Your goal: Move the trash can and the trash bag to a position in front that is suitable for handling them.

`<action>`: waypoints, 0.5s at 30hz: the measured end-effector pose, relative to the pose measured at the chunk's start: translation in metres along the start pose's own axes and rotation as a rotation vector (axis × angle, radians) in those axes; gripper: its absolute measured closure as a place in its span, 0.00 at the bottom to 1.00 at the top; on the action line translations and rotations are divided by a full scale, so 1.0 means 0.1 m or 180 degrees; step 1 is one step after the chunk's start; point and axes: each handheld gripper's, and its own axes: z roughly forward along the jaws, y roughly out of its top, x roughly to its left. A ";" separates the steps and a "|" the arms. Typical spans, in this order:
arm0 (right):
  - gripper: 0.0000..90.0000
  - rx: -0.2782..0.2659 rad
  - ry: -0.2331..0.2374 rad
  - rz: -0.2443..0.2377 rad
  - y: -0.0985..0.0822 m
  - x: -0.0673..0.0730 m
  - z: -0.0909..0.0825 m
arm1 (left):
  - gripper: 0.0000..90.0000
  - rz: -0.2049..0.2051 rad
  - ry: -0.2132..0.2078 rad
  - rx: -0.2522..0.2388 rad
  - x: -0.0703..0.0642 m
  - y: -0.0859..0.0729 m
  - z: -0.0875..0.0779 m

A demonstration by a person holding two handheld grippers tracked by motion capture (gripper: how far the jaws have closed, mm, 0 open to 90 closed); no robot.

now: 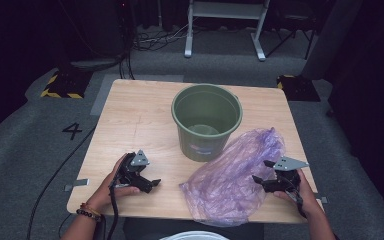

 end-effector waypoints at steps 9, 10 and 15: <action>0.26 0.0152 0.0199 -0.0074 -0.02 0.09 0.18 | 0.00 -0.0001 0.0000 0.0000 0.00 0.00 0.00; 0.25 0.0152 0.0201 -0.0071 -0.02 0.10 0.19 | 0.00 0.0000 0.0000 0.0000 0.00 0.00 0.00; 0.25 0.0130 0.0248 -0.0050 0.02 0.16 0.24 | 0.00 0.0000 -0.0001 0.0001 0.00 0.00 0.00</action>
